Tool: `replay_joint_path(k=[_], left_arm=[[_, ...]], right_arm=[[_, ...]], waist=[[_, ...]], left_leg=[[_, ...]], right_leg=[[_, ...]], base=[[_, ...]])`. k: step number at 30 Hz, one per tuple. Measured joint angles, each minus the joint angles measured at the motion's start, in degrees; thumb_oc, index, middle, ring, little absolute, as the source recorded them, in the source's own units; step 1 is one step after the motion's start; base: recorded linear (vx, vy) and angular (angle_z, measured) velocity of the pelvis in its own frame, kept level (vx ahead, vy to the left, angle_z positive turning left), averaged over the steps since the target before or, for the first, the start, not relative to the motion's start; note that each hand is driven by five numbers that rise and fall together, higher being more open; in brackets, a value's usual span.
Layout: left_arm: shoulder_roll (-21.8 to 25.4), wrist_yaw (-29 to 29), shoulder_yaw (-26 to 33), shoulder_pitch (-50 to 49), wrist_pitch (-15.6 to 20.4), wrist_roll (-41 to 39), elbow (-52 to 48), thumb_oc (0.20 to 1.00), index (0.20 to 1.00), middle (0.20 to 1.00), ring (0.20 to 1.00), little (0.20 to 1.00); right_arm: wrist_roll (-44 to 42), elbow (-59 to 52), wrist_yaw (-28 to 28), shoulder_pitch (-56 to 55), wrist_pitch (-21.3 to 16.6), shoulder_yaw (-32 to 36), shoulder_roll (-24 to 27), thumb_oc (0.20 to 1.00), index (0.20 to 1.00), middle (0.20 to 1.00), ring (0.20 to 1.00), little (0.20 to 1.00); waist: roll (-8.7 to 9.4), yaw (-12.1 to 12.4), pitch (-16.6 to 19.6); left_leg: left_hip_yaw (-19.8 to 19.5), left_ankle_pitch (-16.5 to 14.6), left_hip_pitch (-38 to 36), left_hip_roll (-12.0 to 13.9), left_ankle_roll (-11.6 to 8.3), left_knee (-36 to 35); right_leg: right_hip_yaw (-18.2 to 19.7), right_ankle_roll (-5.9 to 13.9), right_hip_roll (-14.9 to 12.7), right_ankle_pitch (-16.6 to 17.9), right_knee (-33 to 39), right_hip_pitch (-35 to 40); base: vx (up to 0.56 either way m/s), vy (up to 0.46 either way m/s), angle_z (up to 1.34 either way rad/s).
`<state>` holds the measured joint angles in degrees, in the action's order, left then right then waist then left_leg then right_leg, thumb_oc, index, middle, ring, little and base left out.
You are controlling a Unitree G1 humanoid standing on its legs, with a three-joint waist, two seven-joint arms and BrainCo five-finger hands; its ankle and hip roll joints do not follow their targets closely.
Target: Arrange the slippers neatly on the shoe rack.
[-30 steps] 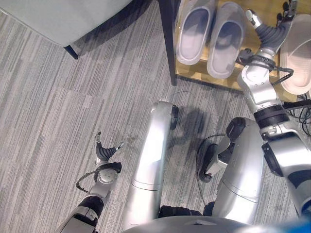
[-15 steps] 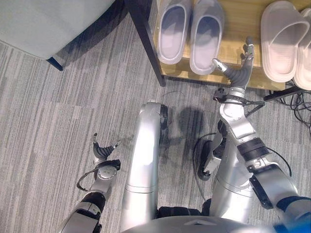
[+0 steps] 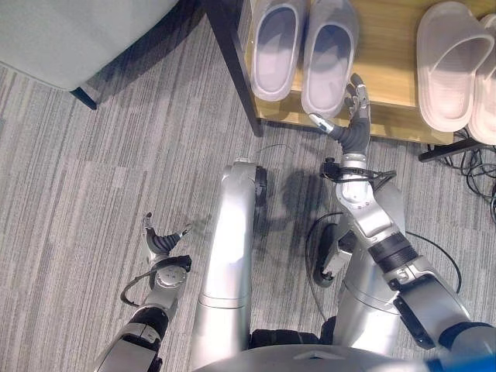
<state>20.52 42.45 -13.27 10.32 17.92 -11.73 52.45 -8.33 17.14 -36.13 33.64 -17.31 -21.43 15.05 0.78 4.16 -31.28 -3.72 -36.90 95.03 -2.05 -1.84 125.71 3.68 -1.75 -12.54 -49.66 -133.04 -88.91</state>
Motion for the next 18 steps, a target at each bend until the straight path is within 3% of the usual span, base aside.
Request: replay_joint_path(k=[18], left_arm=[[0.0,0.4,0.0,0.0,-0.1,0.0,1.6,1.0,1.0,1.0,1.0,1.0]], right_arm=[[0.1,0.1,-1.2,4.9,0.0,-0.3,-1.0,1.0,1.0,1.0,1.0,1.0]], waist=[[-0.03,0.2,0.0]], left_leg=[[0.0,0.0,-0.1,-0.1,0.01,0.0]], right_leg=[[0.0,-0.01,0.0,0.0,0.0,0.0]], base=[[0.0,0.0,0.0]])
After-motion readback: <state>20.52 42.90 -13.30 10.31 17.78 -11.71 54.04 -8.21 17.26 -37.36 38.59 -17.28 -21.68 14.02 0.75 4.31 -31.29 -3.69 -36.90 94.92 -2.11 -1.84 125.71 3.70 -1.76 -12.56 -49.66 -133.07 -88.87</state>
